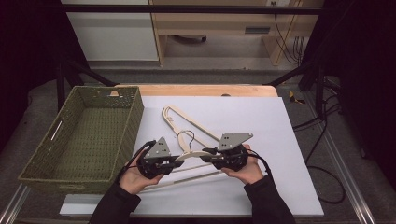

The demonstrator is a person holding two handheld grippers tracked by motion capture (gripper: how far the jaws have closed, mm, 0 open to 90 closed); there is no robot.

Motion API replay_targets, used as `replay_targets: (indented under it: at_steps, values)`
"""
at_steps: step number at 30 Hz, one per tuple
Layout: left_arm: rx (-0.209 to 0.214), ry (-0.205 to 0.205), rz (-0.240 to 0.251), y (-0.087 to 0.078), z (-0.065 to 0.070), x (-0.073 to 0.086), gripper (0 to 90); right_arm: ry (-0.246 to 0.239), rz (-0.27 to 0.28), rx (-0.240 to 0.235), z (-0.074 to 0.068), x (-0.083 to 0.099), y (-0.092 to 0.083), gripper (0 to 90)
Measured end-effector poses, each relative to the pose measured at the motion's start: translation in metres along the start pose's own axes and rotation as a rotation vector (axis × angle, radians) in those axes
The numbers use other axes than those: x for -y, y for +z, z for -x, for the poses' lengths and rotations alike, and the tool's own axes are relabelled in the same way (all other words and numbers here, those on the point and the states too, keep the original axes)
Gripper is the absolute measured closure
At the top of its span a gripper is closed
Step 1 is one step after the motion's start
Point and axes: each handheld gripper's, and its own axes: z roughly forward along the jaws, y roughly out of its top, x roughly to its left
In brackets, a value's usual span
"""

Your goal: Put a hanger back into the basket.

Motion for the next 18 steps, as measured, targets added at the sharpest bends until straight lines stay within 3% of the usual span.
replay_targets:
  at_steps: [9, 14, 18]
  values:
    - [0.059, -0.012, 0.021, 0.001, 0.007, -0.003, 85.7, 0.019, 0.015, 0.035, 0.002, 0.001, -0.001, 59.8]
    - [0.05, -0.014, 0.049, -0.002, 0.012, -0.006, 86.3, 0.029, 0.045, 0.044, 0.002, 0.001, -0.006, 55.3]
    - [0.021, -0.021, 0.059, -0.005, 0.014, -0.008, 86.4, 0.05, 0.082, 0.055, 0.002, -0.001, -0.015, 47.5]
